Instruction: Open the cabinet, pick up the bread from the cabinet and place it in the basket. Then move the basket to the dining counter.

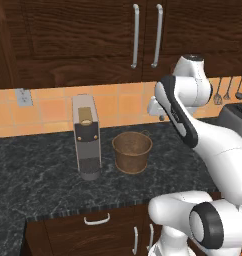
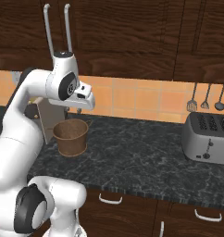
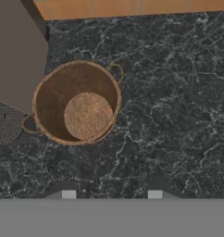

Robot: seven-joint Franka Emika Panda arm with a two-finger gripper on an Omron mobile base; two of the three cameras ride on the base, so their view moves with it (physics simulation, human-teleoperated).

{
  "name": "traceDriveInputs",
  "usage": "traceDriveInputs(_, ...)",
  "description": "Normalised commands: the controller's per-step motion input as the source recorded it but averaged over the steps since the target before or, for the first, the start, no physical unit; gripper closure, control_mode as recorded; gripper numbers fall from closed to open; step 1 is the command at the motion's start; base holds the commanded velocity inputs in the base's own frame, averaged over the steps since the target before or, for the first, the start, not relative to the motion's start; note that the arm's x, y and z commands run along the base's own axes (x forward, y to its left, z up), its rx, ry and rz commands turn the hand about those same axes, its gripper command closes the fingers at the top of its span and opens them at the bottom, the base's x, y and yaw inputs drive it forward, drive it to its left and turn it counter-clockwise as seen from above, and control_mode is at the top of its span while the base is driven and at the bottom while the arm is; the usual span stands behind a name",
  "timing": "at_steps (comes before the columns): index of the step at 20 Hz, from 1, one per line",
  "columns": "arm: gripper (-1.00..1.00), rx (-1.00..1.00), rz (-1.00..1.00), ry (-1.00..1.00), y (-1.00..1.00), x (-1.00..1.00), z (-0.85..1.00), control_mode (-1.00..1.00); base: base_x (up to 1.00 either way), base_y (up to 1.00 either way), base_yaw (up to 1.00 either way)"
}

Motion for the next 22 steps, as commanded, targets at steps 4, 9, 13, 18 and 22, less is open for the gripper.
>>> traceDriveInputs(4, -1.00, 0.00, 0.03, -0.05, 0.00, -0.47, 0.00, -1.00, 0.00, 0.00, 0.00)
traceDriveInputs(9, -1.00, 0.02, -0.03, -0.39, 0.07, -0.43, 0.69, -1.00, 0.00, 0.00, 0.00)
traceDriveInputs(13, -1.00, 0.01, -0.01, -0.44, 0.00, -0.01, 0.93, -1.00, 0.00, 0.00, 0.00)
traceDriveInputs(18, -1.00, 0.00, -0.08, -0.37, 0.01, 0.00, 1.00, -1.00, 0.00, 0.00, 0.00)
traceDriveInputs(22, -1.00, 0.00, -0.05, -0.09, 0.01, 0.06, 0.73, -1.00, 0.00, 0.00, 0.00)
